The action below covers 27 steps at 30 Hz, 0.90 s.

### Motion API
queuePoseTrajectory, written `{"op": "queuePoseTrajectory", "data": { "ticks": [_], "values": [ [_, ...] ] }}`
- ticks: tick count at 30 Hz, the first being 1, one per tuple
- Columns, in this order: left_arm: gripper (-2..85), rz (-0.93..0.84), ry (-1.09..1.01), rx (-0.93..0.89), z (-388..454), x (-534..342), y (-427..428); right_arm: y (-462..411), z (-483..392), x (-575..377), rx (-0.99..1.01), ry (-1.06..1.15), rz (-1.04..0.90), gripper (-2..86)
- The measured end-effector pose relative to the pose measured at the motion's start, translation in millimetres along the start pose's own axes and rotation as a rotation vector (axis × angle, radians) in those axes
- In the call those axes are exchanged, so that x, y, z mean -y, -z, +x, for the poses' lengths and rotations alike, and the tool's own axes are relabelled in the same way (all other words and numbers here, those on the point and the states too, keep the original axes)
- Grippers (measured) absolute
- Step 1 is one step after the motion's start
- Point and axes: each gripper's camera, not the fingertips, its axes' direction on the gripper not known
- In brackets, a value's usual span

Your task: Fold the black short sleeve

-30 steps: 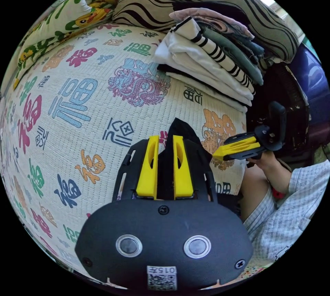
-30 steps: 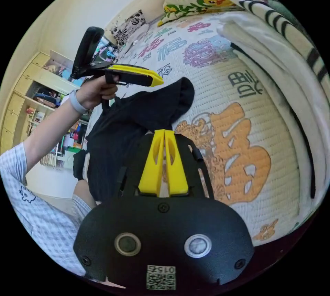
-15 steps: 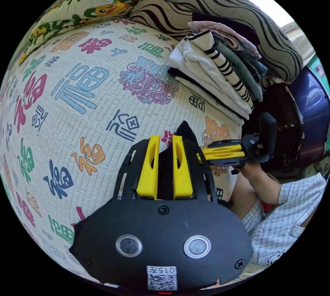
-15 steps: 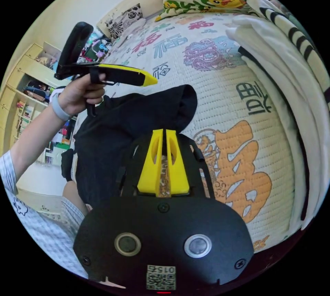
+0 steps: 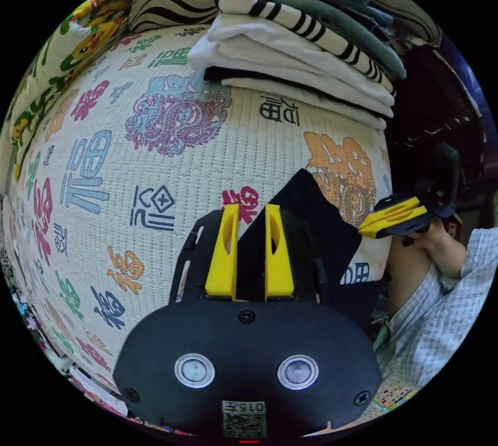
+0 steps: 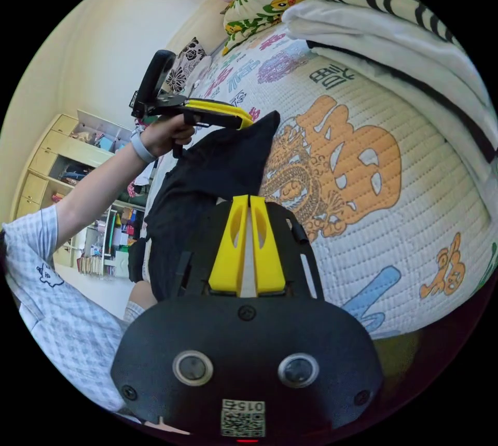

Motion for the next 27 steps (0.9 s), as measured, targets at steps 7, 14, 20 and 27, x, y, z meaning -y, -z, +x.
{"op": "queuePoseTrajectory", "data": {
  "ticks": [7, 14, 20, 27],
  "values": [
    [-0.7, 0.126, 0.009, -0.024, -1, -6, 27, 5, -5, 16, -0.022, 0.026, 0.027, -0.5],
    [4.4, 0.075, 0.016, -0.231, -11, -2, 40, 3, -14, 41, -0.036, 0.067, 0.012, -0.4],
    [1.4, -0.060, -0.161, -0.090, 27, -34, 16, -17, -7, 25, -0.001, 0.004, -0.025, -0.3],
    [-0.2, 0.098, -0.042, -0.010, 8, -55, 61, -20, -20, 43, -0.035, 0.022, 0.039, -0.2]
  ]
}}
